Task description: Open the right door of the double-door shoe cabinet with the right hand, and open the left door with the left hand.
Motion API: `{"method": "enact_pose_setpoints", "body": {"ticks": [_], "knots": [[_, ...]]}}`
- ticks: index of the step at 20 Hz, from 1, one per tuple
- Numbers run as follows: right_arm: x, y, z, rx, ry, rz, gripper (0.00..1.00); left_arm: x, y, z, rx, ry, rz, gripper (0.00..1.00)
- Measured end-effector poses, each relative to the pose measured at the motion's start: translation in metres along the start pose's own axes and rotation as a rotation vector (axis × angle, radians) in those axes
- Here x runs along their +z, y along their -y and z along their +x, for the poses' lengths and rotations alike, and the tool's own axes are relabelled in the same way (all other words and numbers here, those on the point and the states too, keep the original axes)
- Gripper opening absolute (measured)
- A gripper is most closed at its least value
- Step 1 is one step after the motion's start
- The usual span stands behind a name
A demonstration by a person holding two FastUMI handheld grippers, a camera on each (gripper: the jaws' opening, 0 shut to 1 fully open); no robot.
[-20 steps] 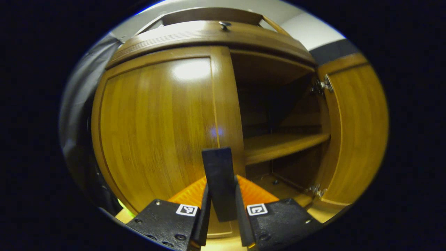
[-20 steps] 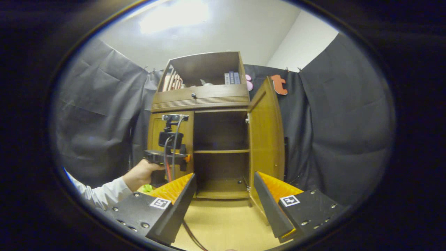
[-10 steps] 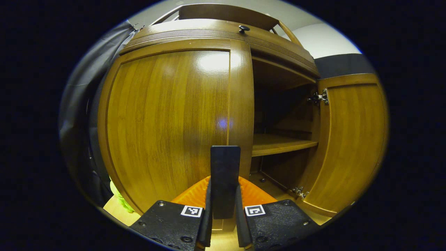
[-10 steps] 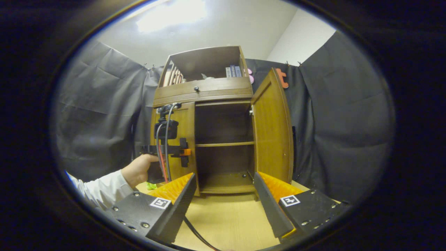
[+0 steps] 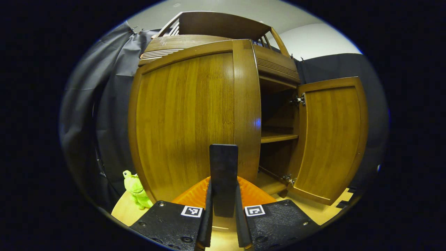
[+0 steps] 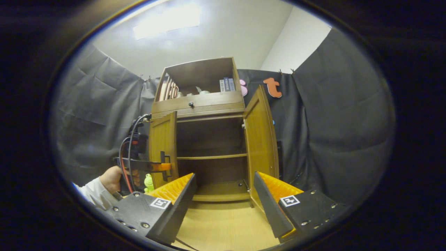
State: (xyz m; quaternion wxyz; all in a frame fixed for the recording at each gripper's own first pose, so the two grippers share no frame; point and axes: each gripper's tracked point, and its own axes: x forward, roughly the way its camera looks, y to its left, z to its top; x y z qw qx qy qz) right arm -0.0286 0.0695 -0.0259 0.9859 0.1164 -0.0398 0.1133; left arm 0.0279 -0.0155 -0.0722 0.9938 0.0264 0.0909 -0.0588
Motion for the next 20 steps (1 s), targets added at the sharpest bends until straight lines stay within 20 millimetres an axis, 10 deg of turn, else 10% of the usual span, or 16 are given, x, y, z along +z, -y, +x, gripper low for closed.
{"method": "enact_pose_setpoints", "body": {"ticks": [20], "knots": [[-0.011,-0.007,0.004,0.017,-0.054,-0.020,0.98,-0.003,-0.081,-0.106,0.117,-0.006,0.023,0.24]]}}
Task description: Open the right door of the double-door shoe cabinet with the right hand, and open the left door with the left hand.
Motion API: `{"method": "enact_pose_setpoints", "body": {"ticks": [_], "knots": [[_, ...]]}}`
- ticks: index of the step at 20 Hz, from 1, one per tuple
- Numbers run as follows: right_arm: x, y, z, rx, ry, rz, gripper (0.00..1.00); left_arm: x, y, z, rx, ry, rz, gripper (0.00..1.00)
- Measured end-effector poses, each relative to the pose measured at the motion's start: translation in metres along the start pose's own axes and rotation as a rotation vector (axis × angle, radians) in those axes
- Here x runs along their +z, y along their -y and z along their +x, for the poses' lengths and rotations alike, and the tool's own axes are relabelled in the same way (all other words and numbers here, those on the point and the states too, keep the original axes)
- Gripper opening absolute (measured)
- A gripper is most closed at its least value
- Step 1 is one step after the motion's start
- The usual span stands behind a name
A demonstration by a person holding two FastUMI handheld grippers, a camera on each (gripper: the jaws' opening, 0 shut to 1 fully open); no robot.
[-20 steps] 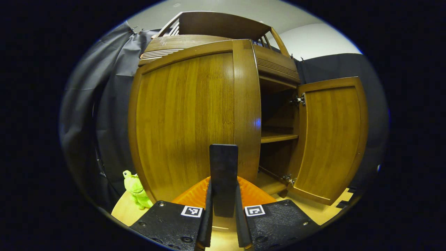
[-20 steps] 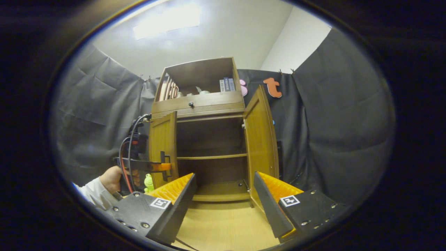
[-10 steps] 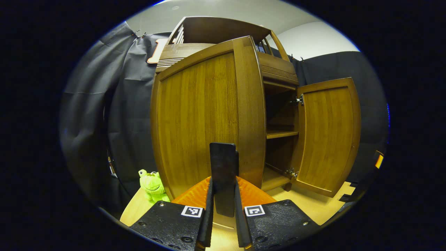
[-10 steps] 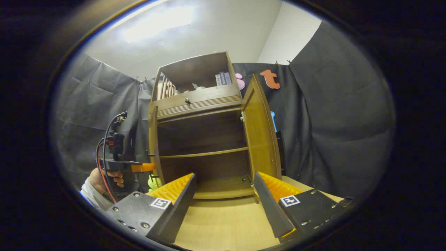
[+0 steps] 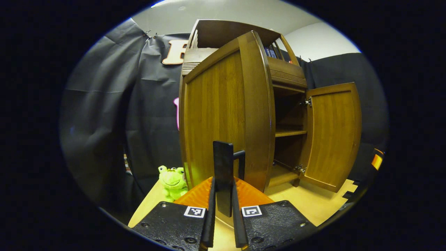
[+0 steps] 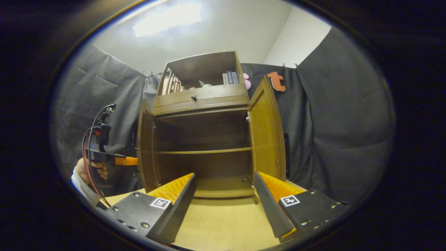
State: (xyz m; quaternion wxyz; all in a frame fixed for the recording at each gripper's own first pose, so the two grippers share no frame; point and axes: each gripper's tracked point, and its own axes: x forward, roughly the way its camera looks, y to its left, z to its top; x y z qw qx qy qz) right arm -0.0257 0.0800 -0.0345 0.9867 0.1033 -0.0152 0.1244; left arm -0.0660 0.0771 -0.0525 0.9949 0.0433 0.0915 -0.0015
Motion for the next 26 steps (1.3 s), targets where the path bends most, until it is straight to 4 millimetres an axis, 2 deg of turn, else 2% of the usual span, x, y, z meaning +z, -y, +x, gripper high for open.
{"method": "enact_pose_setpoints", "body": {"ticks": [2,9,13,15,22,25,26], "knots": [[0.002,-0.001,-0.001,-0.001,0.005,-0.003,0.98,0.000,-0.012,-0.005,0.022,0.005,-0.001,0.24],[0.000,0.000,-0.001,-0.006,-0.003,-0.004,0.98,-0.003,-0.053,-0.019,0.100,0.003,0.012,0.12],[0.001,-0.004,-0.002,-0.003,0.001,-0.006,0.98,-0.004,-0.095,-0.022,0.161,0.005,0.005,0.09],[0.004,-0.007,-0.002,-0.001,0.006,-0.010,0.98,-0.002,-0.102,-0.029,0.131,-0.001,-0.026,0.00],[-0.005,-0.018,0.001,0.012,-0.011,-0.030,0.98,-0.004,-0.138,-0.028,-0.004,-0.023,-0.085,0.01],[-0.008,-0.019,0.003,0.013,-0.018,-0.036,0.98,-0.005,-0.141,-0.028,-0.037,-0.021,-0.115,0.01],[-0.010,-0.020,0.004,0.012,-0.021,-0.037,0.94,-0.006,-0.140,-0.027,-0.036,-0.024,-0.109,0.01]]}}
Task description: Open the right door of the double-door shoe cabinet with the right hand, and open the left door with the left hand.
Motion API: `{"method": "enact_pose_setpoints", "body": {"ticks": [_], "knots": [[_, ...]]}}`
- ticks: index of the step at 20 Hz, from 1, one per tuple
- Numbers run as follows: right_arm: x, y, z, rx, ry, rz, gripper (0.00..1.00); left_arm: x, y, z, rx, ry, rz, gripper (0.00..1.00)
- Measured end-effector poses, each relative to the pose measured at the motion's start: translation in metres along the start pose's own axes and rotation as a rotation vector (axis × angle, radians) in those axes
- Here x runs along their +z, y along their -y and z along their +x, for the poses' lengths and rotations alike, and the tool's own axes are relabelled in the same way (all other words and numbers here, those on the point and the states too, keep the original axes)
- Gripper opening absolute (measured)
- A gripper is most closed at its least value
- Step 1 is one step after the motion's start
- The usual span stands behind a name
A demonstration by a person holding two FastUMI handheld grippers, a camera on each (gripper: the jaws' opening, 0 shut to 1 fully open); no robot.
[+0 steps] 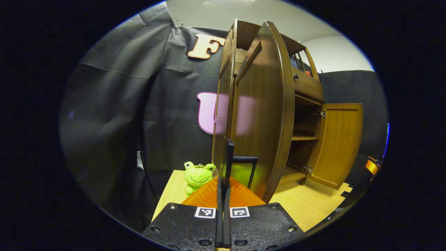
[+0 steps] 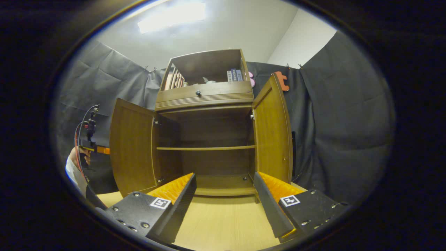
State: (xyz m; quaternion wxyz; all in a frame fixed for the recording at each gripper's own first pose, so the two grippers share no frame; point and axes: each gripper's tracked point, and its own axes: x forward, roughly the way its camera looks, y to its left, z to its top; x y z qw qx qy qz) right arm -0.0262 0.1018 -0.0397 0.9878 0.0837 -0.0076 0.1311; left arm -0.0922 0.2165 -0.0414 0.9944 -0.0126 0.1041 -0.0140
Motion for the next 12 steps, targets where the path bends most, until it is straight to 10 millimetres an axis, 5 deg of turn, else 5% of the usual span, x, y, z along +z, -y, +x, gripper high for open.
{"method": "enact_pose_setpoints", "body": {"ticks": [5,9,12], "knots": [[-0.003,0.002,0.002,-0.003,-0.005,0.002,0.98,-0.007,0.010,-0.004,0.044,0.002,0.042,0.10],[-0.007,0.008,0.004,-0.010,-0.016,0.015,0.98,-0.006,0.000,-0.010,0.096,0.019,0.040,0.39],[-0.008,0.010,0.005,-0.019,-0.014,0.012,0.98,-0.007,-0.005,-0.013,0.120,0.025,0.030,0.47]]}}
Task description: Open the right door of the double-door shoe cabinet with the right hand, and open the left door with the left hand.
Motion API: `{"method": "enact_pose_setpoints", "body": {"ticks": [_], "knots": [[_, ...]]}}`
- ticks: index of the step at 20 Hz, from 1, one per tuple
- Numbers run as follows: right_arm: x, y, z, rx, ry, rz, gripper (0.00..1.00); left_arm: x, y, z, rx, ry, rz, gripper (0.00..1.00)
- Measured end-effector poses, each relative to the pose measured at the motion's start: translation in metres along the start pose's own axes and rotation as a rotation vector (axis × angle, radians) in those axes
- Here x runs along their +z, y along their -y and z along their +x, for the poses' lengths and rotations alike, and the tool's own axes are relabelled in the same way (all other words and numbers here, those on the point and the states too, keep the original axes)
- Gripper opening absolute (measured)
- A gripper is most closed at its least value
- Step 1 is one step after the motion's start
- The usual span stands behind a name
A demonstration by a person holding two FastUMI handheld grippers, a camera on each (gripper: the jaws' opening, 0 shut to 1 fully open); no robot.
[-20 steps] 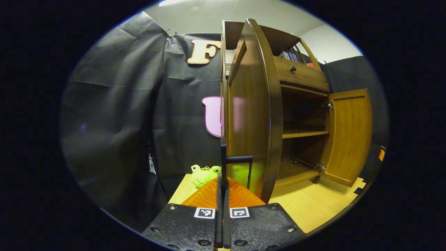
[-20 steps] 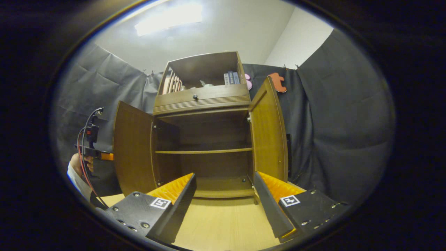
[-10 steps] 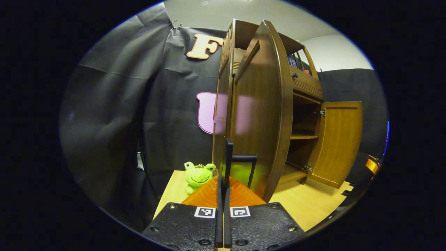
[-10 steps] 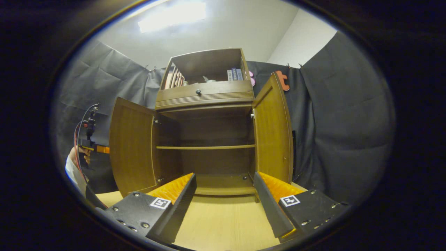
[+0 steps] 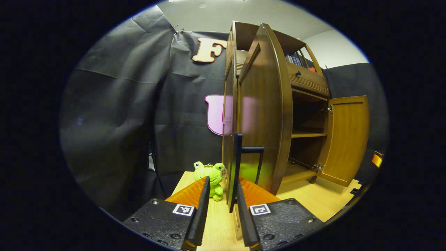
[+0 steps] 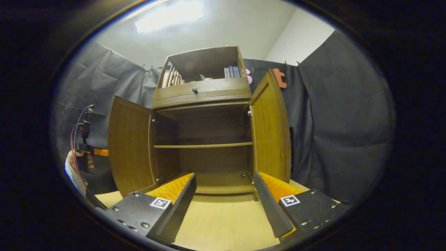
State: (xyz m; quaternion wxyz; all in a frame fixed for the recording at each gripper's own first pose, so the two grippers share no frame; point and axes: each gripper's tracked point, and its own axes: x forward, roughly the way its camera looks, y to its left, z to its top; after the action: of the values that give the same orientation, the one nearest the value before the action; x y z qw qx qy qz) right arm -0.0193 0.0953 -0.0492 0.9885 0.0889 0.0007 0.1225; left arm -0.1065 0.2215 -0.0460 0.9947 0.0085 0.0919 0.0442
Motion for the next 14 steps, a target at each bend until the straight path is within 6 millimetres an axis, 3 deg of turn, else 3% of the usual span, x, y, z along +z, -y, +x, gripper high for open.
{"method": "enact_pose_setpoints", "body": {"ticks": [3,6,7,9,10,11,14], "knots": [[-0.001,0.001,0.001,-0.001,-0.002,-0.003,0.98,-0.002,-0.003,-0.004,0.035,-0.003,-0.031,0.71],[-0.001,0.001,0.001,-0.001,0.000,-0.011,0.98,-0.002,-0.009,-0.016,0.090,-0.016,-0.026,0.77],[0.000,0.002,0.001,-0.003,0.002,-0.012,0.98,0.002,-0.011,-0.021,0.119,-0.009,-0.031,0.89],[0.000,0.003,0.000,-0.005,0.004,-0.010,0.98,0.013,-0.016,-0.035,0.163,0.027,-0.028,0.89],[0.000,0.005,0.000,-0.008,0.005,-0.009,0.98,0.019,-0.017,-0.044,0.182,0.051,-0.031,0.84],[0.001,0.007,0.001,-0.013,0.005,-0.009,0.98,0.026,-0.015,-0.050,0.194,0.069,-0.035,0.96],[0.001,0.011,-0.001,-0.020,0.006,-0.002,0.98,0.043,0.005,-0.069,0.189,0.113,-0.051,0.92]]}}
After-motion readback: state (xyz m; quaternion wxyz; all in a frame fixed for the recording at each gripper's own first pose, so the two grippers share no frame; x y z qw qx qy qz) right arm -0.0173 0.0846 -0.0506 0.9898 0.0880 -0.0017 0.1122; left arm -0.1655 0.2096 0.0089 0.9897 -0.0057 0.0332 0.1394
